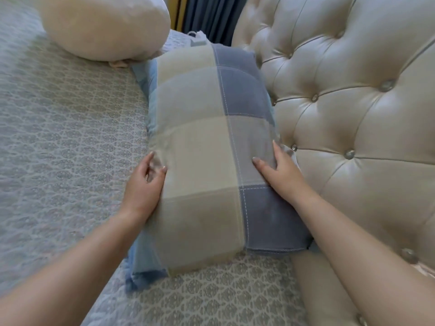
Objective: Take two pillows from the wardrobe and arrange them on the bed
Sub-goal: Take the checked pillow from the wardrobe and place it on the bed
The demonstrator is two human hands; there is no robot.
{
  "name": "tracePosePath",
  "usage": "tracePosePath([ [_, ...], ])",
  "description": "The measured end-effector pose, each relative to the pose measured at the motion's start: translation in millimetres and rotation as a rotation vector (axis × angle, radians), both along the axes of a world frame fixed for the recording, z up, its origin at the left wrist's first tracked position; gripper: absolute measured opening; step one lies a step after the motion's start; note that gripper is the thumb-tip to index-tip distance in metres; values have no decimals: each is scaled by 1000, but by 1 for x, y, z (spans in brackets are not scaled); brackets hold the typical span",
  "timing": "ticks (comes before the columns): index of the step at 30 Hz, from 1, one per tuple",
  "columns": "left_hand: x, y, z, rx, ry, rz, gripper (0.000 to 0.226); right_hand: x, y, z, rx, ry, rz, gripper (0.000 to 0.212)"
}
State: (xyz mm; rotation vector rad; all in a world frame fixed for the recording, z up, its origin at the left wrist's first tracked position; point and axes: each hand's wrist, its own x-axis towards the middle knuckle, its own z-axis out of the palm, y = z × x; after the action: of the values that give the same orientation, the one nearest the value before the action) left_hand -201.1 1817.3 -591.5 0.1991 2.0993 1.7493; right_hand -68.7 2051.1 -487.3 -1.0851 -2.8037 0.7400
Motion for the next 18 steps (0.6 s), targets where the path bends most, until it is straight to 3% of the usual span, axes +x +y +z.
tracePosePath([
  [4, 82, -48, 18, -77, 54, -130, 75, 73, -40, 9, 320, -211, 217, 104],
  [8, 115, -59, 6, -208, 262, -261, 98, 114, -55, -14, 453, -269, 234, 112],
  [14, 74, -23, 6, -172, 351, -255, 96, 61, -33, -9, 615, -152, 249, 99],
  [18, 33, 2, 3, -270, 396, -262, 92, 25, -19, -13, 603, -191, 201, 94],
])
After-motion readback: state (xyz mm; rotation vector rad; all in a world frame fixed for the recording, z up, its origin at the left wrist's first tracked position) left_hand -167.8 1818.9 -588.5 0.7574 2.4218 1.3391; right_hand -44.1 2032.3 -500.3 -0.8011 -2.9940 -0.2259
